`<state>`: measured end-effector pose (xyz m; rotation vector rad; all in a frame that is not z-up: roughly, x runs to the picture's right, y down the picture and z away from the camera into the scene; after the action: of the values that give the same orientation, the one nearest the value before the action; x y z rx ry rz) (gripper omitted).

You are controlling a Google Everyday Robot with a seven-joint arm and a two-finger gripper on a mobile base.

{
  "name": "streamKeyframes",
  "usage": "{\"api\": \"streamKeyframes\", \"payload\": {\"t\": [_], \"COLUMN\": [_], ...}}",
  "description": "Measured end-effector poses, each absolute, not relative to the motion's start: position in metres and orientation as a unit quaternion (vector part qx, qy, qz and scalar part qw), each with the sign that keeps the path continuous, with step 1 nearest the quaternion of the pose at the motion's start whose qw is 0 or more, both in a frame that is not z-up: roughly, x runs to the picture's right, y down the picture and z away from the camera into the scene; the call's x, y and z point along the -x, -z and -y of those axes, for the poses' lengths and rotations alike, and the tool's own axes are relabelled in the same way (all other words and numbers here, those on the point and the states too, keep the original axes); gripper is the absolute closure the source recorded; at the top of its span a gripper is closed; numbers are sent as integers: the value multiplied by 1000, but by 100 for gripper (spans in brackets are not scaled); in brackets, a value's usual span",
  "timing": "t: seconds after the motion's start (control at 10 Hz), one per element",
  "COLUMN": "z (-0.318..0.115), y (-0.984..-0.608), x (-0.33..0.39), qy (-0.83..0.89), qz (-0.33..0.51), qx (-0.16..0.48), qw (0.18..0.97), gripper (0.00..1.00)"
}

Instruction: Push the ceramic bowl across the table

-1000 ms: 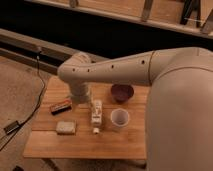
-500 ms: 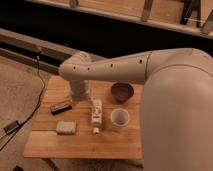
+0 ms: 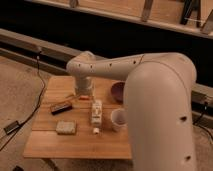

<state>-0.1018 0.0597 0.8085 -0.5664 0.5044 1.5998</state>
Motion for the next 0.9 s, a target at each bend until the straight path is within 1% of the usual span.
{"api": "streamKeyframes", "payload": {"t": [0.2, 0.3, 0.5, 0.6, 0.9], "z": [-47, -38, -31, -26, -19], "y": [-837, -860, -882, -900, -929], "x": [87, 72, 58, 49, 33], "qy": [-712, -718, -723, -719, -694], "qz": [-222, -225, -226, -227, -226], "qx": [237, 230, 224, 224, 232], "qw": [623, 617, 613, 617, 643], "gripper": [35, 35, 35, 35, 35]}}
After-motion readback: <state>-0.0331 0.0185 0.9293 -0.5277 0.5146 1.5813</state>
